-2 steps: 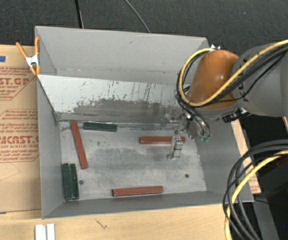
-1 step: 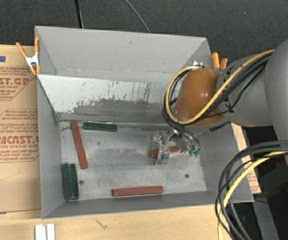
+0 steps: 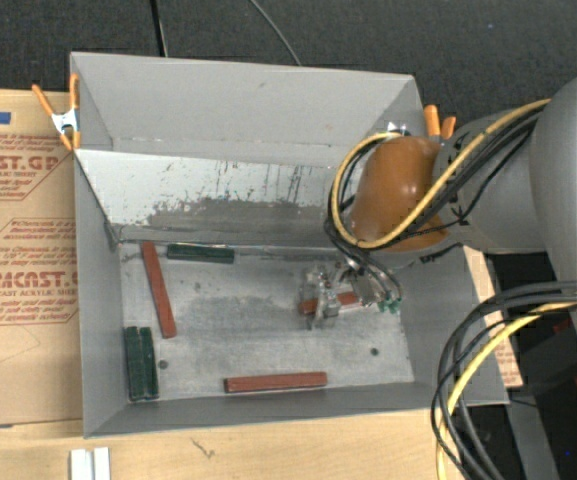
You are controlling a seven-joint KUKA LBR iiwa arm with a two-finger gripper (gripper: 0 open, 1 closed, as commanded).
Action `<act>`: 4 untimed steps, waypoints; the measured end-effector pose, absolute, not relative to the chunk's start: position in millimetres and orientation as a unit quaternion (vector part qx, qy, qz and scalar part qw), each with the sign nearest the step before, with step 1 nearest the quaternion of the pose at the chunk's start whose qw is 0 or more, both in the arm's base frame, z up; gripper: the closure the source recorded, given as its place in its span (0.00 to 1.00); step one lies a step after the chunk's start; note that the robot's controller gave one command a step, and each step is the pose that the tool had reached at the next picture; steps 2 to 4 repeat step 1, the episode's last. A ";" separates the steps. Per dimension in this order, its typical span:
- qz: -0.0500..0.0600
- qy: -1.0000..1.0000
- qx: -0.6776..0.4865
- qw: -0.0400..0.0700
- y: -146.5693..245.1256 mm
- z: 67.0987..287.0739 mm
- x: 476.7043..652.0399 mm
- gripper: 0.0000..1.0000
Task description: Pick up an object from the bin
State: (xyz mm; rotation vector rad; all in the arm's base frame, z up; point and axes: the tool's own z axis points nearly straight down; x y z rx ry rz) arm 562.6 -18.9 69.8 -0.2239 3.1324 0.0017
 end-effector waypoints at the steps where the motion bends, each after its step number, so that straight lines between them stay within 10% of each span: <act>1: 0.000 0.991 -0.136 0.000 -38.9 275.1 548.8 1.00; 4: 0.000 0.991 -0.136 0.000 -38.9 275.1 548.8 1.00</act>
Offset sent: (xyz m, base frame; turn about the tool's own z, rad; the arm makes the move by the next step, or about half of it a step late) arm 0.0000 0.0000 0.0000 0.0000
